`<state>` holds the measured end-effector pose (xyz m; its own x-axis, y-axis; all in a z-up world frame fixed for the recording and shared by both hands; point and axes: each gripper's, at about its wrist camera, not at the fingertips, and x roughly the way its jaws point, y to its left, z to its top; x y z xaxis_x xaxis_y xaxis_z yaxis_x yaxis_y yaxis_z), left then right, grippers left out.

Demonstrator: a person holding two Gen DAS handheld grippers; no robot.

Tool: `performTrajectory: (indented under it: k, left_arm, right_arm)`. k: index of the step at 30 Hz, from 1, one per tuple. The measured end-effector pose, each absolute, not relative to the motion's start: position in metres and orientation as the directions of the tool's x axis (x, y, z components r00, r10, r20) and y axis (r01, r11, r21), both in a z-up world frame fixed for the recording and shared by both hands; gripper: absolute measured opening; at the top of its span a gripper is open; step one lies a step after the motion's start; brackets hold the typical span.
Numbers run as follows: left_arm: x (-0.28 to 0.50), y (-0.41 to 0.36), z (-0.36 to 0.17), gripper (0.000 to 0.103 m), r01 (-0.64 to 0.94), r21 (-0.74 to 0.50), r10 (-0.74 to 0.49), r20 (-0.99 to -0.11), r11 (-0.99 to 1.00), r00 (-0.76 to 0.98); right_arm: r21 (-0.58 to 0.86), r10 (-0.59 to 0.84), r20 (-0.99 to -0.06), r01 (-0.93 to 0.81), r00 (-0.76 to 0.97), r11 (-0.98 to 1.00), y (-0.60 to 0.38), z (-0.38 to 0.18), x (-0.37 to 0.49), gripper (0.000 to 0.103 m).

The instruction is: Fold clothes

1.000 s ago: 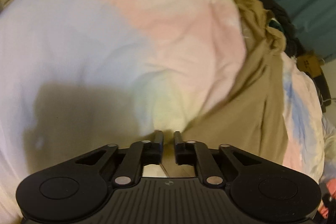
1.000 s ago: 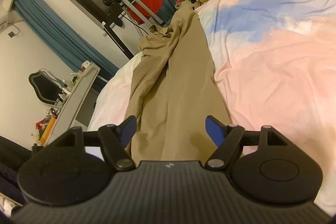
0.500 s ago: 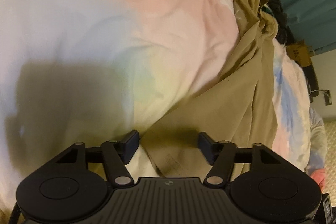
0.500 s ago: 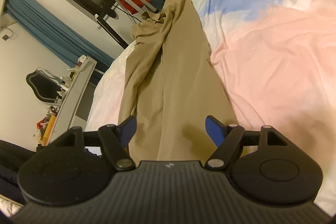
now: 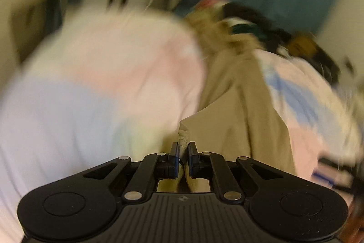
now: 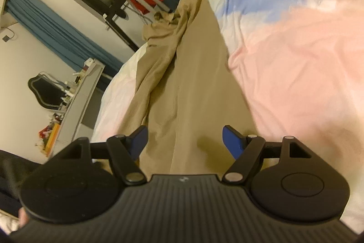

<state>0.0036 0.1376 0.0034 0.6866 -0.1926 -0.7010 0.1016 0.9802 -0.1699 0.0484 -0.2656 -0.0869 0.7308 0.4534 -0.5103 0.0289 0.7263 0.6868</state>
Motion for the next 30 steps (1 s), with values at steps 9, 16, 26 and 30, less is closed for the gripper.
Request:
performTrajectory:
  k: [9, 16, 26, 30]
  left_arm:
    - [-0.052, -0.003, 0.001, 0.008, 0.517, 0.124, -0.299, -0.691, 0.847, 0.657]
    - [-0.012, 0.008, -0.043, 0.029, 0.516, -0.154, -0.38, -0.85, 0.842, 0.366]
    - [0.045, 0.127, -0.06, 0.074, 0.03, -0.538, -0.504, -0.768, 0.843, 0.395]
    - [0.059, 0.139, -0.084, 0.072, -0.029, -0.576, -0.534, -0.775, 0.817, 0.337]
  right_arm:
    - [0.663, 0.399, -0.514, 0.056, 0.759, 0.747, -0.276, -0.084, 0.047, 0.075]
    - [0.67, 0.434, -0.544, 0.062, 0.718, 0.739, -0.279, -0.094, 0.049, 0.075]
    - [0.732, 0.462, -0.59, 0.199, 0.662, 0.651, -0.294, -0.125, 0.055, 0.074]
    - [0.711, 0.429, -0.641, 0.283, 0.637, 0.643, -0.299, -0.141, 0.057, 0.072]
